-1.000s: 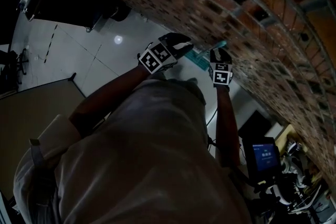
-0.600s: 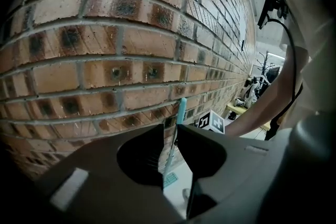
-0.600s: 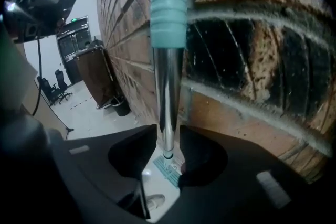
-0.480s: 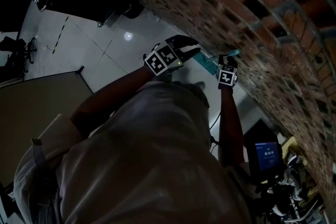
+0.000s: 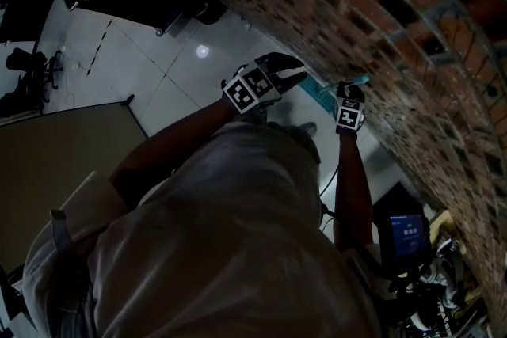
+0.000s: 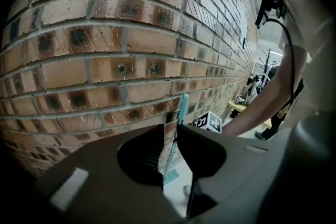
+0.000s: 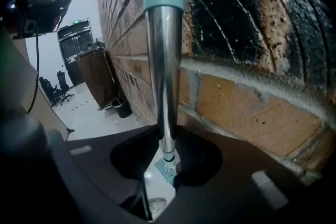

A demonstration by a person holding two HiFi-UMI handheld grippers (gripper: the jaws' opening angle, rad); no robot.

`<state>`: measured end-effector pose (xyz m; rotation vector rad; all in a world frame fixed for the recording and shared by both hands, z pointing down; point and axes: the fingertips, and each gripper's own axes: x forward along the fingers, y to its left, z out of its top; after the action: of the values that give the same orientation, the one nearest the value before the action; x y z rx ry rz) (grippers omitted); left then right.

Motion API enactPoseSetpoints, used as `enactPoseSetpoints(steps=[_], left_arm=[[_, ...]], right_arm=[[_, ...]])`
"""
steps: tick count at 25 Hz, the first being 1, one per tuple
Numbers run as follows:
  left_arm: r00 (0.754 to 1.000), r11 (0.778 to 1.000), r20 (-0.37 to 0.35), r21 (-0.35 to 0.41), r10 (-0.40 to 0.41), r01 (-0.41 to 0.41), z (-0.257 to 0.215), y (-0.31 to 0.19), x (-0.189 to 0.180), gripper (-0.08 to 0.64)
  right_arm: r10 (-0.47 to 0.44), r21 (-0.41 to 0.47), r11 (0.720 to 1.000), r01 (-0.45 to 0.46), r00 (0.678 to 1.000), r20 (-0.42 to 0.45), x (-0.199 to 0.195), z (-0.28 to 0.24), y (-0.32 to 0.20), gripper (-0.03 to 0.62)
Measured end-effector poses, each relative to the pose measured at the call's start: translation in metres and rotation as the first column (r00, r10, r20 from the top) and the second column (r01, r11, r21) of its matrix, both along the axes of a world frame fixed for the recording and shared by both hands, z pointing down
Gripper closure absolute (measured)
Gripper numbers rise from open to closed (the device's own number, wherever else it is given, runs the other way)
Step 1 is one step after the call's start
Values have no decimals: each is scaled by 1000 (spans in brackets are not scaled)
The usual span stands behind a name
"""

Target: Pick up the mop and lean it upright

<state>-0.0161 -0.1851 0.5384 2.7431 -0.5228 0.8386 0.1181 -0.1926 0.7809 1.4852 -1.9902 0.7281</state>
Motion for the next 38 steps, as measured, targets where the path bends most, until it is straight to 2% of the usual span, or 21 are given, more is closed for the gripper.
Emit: enactPoseSetpoints(steps=[4, 9, 17, 23, 29, 38], left_arm=[[1000, 1000, 4, -2, 17, -17, 2, 4, 3, 458], [999, 999, 3, 1, 50, -50, 5, 10, 11, 456], [990, 990, 26, -10, 139, -139, 25, 23, 21, 448], [973, 972, 30, -48, 230, -228, 41, 39, 33, 406], [953, 953, 35, -50, 300, -299, 51, 49, 44, 382], [921, 921, 42, -56, 388, -385, 59, 65, 56, 344]], right_arm=[[-25, -10, 1000, 25, 1000, 11, -5, -5, 18, 491], [-54, 31, 998, 54, 999, -9, -7, -24, 36, 492], [-20, 85, 996, 20, 1000, -7, -2, -78, 48, 494], [-7, 146, 989, 5, 1000, 12, -5, -130, 52, 494], [18, 197, 980, -26, 999, 43, -10, -192, 59, 494], [5, 281, 959, -27, 997, 76, -28, -287, 65, 495]])
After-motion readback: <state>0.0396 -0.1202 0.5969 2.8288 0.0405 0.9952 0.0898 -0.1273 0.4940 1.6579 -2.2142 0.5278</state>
